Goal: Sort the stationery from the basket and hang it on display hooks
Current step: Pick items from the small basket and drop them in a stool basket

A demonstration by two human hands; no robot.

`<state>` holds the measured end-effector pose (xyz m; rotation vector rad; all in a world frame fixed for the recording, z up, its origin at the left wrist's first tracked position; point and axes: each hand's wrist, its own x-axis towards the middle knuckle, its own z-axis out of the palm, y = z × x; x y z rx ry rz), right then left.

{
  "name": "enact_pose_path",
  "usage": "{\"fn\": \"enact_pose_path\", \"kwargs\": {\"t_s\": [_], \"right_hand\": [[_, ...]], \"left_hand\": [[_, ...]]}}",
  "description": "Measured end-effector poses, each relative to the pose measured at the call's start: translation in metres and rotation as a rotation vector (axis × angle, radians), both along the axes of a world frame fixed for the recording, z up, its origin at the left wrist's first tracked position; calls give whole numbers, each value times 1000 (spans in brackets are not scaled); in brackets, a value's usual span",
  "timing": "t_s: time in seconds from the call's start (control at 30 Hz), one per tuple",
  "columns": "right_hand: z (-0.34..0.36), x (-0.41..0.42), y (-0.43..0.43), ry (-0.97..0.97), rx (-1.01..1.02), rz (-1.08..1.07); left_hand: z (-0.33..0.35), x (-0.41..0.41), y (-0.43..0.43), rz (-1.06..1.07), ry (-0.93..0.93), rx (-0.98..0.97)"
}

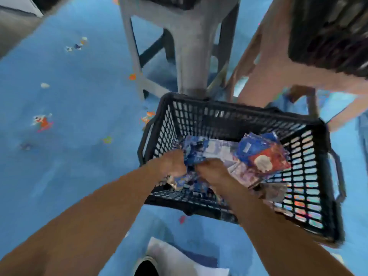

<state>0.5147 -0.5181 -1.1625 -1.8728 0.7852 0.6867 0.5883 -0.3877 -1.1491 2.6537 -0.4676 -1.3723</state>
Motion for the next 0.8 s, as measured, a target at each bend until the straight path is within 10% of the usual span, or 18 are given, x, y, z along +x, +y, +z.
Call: {"fn": "enact_pose_path", "kwargs": {"t_s": [0.4,0.8], "right_hand": [[-81,92,-2,-70,100,-13],[-52,67,-83,-408,200,-99]], "left_hand": [[-57,56,-32,-97,-249,40],[-39,58,-43,249,-365,-285]]}}
